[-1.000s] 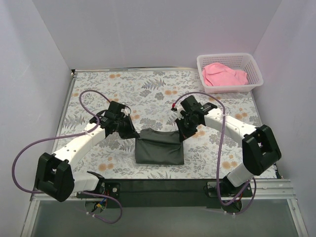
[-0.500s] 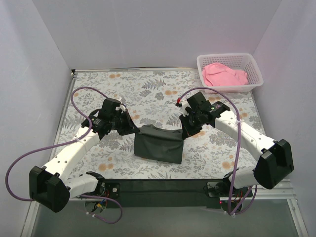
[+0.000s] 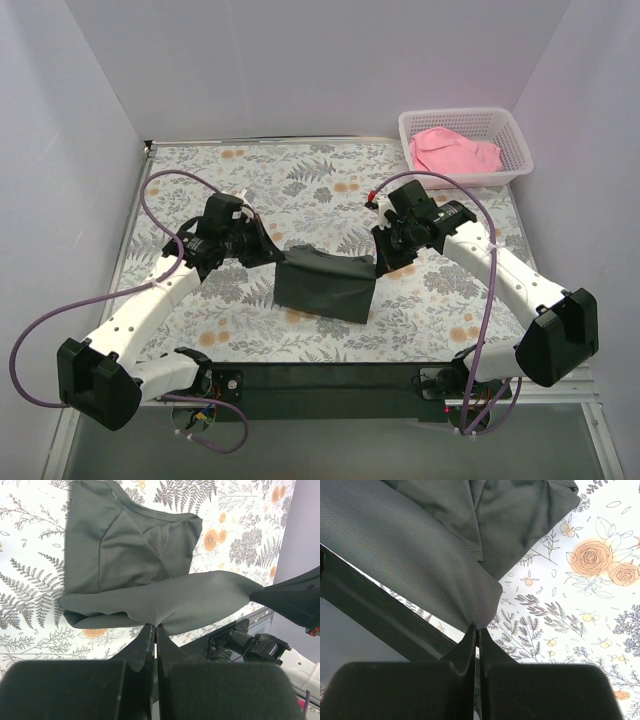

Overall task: Fold and stack the t-shirts
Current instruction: Fold the tshirt

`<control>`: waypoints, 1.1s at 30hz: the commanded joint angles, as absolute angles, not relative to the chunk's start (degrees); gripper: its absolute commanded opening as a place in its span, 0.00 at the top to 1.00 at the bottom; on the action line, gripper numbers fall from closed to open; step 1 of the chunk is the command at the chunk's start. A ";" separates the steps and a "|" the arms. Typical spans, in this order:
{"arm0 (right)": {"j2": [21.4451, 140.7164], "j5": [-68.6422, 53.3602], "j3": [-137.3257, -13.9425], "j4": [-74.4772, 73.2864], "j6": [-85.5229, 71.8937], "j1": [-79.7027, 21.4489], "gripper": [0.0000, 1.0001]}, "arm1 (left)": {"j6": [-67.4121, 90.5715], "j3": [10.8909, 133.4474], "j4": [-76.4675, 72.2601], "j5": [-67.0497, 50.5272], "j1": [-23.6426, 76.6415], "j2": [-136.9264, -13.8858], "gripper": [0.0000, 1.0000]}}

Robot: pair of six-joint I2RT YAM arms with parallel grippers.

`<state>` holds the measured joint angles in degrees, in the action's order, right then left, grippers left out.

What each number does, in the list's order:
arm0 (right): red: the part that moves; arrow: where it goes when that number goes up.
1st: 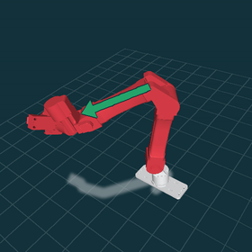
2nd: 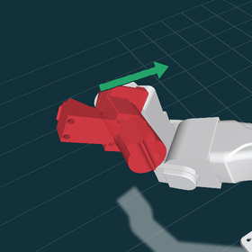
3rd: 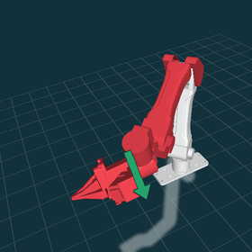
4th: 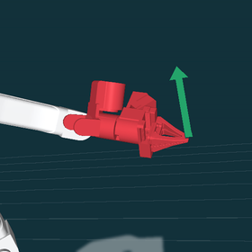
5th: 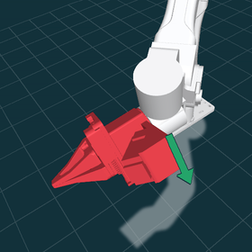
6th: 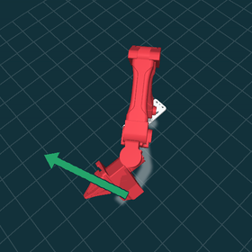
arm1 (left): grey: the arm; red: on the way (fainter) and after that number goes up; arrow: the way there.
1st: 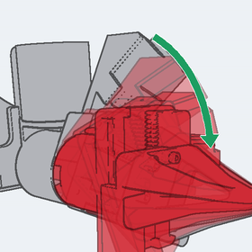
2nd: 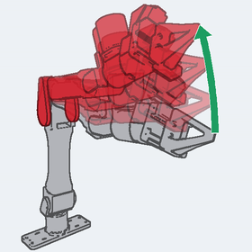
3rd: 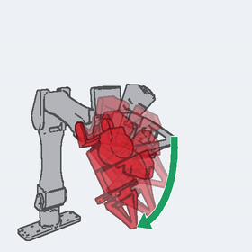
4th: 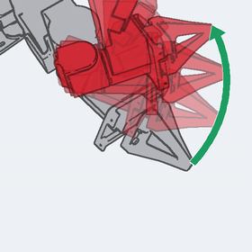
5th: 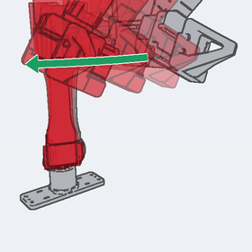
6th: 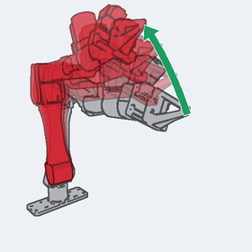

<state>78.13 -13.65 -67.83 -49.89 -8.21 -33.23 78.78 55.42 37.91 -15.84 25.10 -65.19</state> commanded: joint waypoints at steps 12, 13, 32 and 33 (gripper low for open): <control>83.04 -15.73 -72.51 -51.33 -4.05 -28.92 0.99 | 74.01 59.33 30.60 -14.59 24.96 -70.04 1.00; 83.75 -16.34 -73.12 -51.15 -3.52 -28.13 0.99 | 73.83 59.15 29.98 -14.50 24.96 -70.66 1.00; 105.55 -17.84 -81.38 -41.93 -0.53 -21.62 0.99 | 72.50 56.35 8.98 -11.08 21.71 -93.68 1.00; 106.51 -17.41 -81.91 -41.84 -0.53 -21.62 0.99 | 73.03 55.90 8.44 -11.07 21.53 -94.13 1.00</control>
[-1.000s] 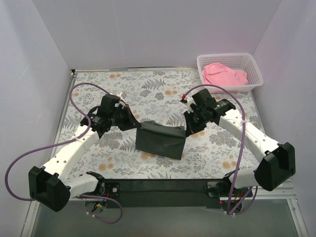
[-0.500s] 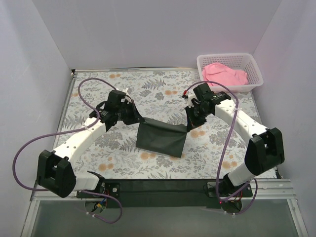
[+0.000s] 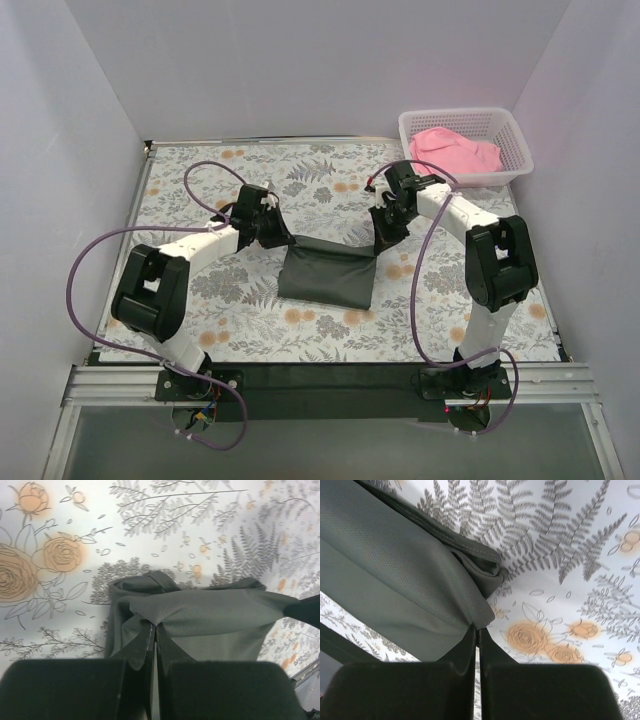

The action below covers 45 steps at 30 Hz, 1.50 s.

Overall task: Fold and stack the t-shirts
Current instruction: Fold the tshirt

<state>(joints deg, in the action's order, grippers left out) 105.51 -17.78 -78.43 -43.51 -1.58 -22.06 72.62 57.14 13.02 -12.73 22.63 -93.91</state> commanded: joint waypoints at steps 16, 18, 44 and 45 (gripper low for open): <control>111.71 -16.61 -85.17 -38.68 -2.37 -21.62 0.92 | 77.87 53.35 7.12 -11.25 20.04 -97.65 0.98; 109.96 -16.44 -85.43 -37.80 -2.72 -21.53 0.85 | 78.31 53.09 7.29 -10.11 20.04 -94.93 0.82; 103.78 -32.17 -70.83 -24.96 4.13 -26.46 0.76 | 79.98 46.05 23.90 -9.85 26.19 -86.57 0.49; 104.76 -31.12 -72.14 -24.96 4.22 -26.37 0.77 | 79.63 46.14 24.08 -9.76 26.54 -87.70 0.61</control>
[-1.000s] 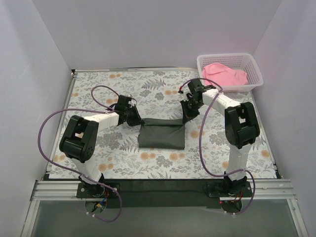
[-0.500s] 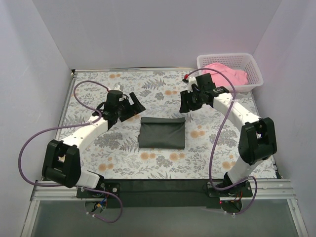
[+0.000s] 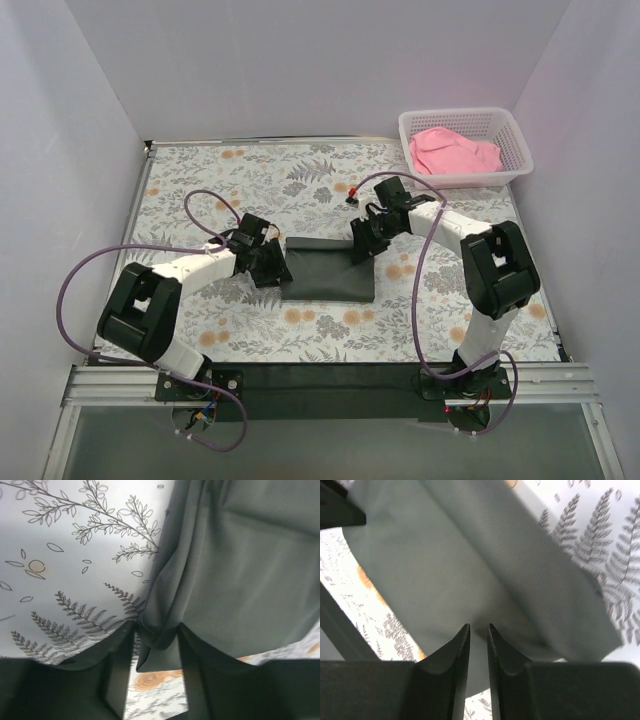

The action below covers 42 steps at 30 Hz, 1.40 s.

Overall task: Fold and stack the t-shirts
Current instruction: Fold the tshirt

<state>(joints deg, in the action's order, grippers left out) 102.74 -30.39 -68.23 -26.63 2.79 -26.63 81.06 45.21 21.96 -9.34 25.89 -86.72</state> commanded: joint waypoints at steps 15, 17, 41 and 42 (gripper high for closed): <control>121.11 -26.44 -93.68 -27.50 -3.07 -18.81 0.82 | 76.64 45.52 25.58 -9.49 26.81 -90.53 0.93; 118.76 -28.03 -93.61 -27.42 -3.34 -19.24 0.82 | 77.17 45.88 26.01 -9.32 26.81 -88.96 0.88; 109.76 -46.05 -66.80 -0.53 -13.53 -17.24 0.76 | 83.40 61.26 8.62 -8.44 23.92 -100.08 0.81; 110.99 -46.32 -66.97 1.04 -13.80 -16.62 0.76 | 84.28 60.91 7.57 -8.87 23.04 -101.24 0.84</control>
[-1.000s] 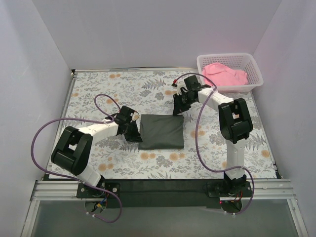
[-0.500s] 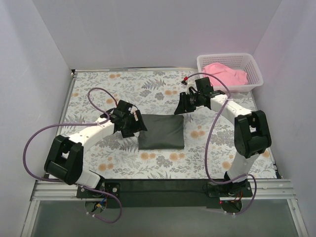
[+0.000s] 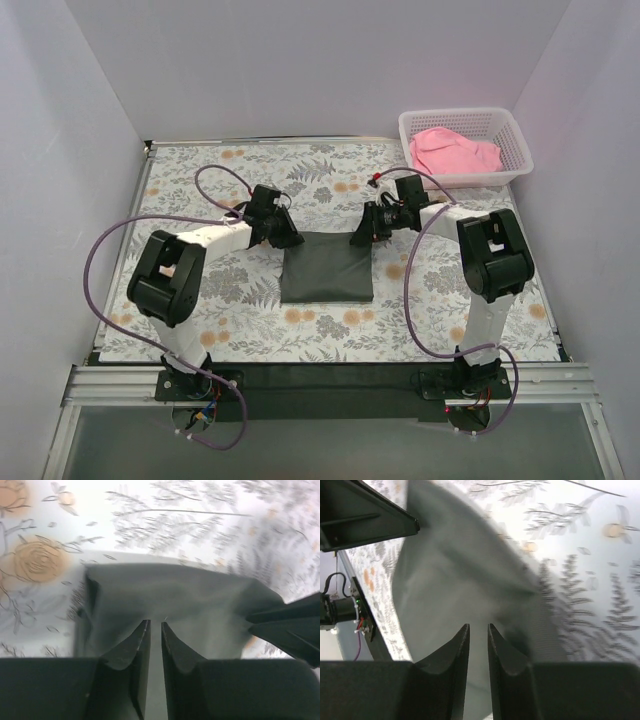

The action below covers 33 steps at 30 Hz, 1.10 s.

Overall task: Fold and stack the t-shirts
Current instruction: Fold the tshirt

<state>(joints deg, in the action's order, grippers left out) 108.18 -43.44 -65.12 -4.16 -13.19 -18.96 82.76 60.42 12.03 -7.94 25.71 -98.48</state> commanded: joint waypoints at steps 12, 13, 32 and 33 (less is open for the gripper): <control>117.61 -49.92 -68.73 5.98 -16.87 -10.11 0.77 | 87.02 59.59 0.79 -15.99 16.35 -108.82 0.84; 114.99 -50.10 -68.47 5.98 -17.31 -10.19 0.77 | 86.75 59.59 1.40 -16.08 16.35 -107.07 0.83; 101.33 -42.54 -44.12 15.81 -22.24 -17.58 0.70 | 92.02 41.49 2.29 -17.41 23.64 -89.99 0.65; 102.12 -42.37 -44.03 16.86 -22.15 -17.23 0.70 | 92.11 41.22 1.85 -17.05 23.64 -90.61 0.67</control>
<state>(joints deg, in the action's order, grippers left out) 100.60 -45.28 -44.58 11.51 -22.35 -18.15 90.78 42.96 3.40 -17.82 24.08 -89.67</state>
